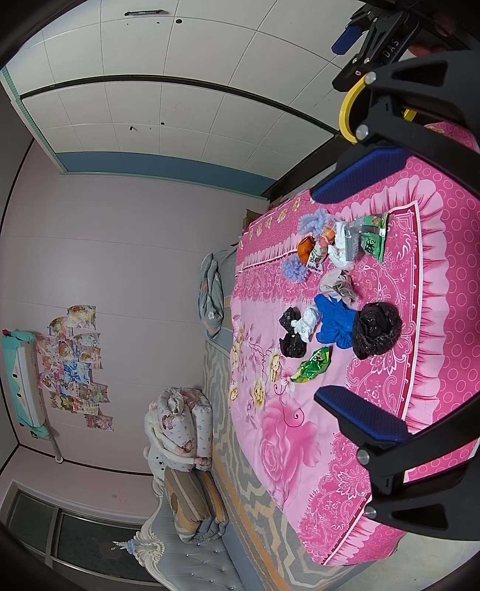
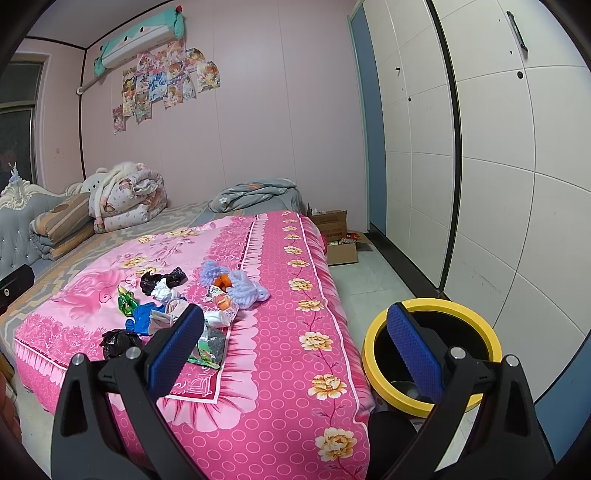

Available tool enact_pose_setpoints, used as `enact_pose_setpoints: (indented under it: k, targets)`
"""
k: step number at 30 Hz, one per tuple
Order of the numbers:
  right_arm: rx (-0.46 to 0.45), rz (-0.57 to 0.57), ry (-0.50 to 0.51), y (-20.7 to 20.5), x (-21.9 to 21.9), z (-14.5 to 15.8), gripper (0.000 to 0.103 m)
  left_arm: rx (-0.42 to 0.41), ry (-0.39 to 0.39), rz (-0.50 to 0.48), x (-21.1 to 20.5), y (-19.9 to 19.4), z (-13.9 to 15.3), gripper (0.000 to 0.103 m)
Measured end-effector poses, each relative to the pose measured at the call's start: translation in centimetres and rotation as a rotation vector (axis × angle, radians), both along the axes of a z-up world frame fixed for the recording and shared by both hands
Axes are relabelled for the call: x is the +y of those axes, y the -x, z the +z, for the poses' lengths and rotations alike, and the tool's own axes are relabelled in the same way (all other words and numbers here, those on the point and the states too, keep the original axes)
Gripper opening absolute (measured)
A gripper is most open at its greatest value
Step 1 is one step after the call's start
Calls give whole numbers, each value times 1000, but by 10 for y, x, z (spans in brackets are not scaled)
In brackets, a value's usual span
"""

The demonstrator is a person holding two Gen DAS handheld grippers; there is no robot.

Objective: Collect trash

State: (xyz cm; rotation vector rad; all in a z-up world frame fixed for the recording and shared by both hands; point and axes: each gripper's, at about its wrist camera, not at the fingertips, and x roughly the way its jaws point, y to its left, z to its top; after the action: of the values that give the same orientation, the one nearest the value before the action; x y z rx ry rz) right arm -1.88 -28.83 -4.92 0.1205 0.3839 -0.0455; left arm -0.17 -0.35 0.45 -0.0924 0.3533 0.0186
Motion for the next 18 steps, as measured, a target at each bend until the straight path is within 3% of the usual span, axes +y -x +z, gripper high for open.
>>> enact_pose_setpoints:
  k: [18]
  targets:
    - [78, 26, -32, -25, -7, -8, 95, 35, 0, 18, 11, -16, -15, 95]
